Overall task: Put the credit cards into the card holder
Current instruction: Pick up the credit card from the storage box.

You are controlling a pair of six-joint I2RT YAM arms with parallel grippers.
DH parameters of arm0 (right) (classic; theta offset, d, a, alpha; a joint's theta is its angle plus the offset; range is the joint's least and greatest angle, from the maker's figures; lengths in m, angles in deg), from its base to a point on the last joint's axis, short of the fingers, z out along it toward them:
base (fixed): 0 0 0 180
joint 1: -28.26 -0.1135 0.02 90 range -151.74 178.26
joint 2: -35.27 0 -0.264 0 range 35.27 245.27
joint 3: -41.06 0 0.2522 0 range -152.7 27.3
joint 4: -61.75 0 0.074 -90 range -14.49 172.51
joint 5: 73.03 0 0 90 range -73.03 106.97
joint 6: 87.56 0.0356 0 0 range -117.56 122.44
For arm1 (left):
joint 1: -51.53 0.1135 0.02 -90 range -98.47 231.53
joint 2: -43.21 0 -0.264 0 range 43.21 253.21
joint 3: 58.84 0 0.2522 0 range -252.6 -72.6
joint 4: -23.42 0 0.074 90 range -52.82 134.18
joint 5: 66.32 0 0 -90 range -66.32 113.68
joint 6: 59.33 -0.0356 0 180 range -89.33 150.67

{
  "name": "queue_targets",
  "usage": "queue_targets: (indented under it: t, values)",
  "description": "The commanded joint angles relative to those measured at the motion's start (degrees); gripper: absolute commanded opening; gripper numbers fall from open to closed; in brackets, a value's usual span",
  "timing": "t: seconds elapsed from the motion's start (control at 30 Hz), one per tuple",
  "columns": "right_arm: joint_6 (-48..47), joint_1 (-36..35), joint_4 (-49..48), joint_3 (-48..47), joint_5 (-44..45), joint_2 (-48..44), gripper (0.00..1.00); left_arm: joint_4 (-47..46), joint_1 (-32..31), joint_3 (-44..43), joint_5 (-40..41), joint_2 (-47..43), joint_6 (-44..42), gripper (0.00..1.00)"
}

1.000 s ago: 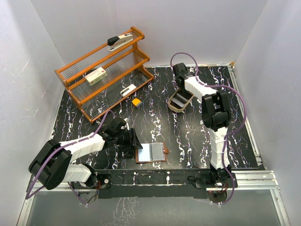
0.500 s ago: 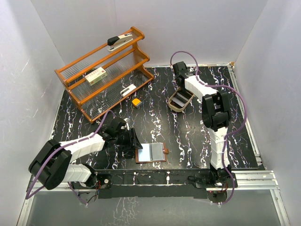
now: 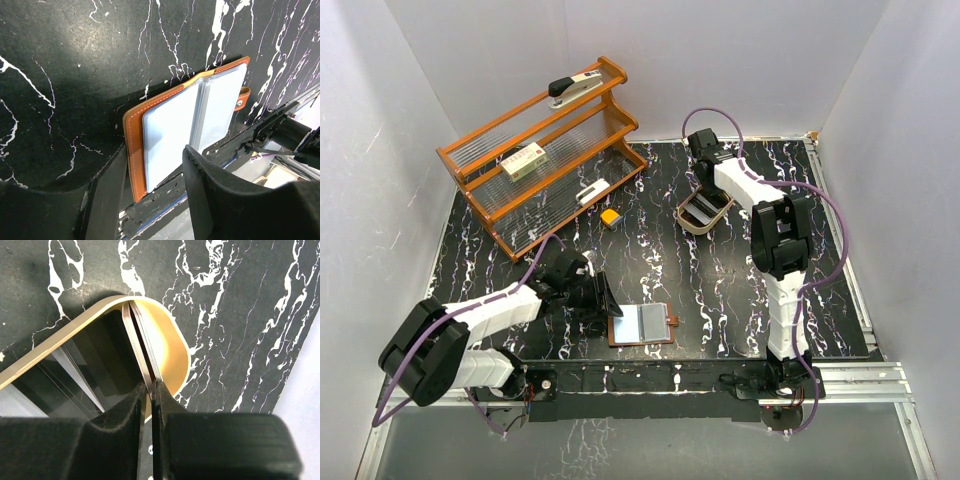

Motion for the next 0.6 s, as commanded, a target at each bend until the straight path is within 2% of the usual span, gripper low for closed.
queue_targets:
  t: [0.0, 0.2, 0.33, 0.57]
  values:
    - [1.99, 0.41, 1.14, 0.06, -2.24, -4.98, 0.0, 3.19, 0.14, -1.57, 0.24, -2.86, -0.87, 0.47]
    - [1.53, 0.39, 0.05, 2.76, -1.24, -7.32, 0.0, 5.15, 0.19, -2.5, 0.92, -3.73, -1.44, 0.5]
    - [0.71, 0.39, -0.43, 2.39, -0.4, -6.92, 0.07, 5.82, 0.15, -2.79, 0.83, -4.5, -1.46, 0.5]
    - [0.43, 0.44, 0.25, 1.24, -2.29, -6.48, 0.0, 7.17, 0.17, -2.35, 1.6, -6.72, -1.34, 0.5]
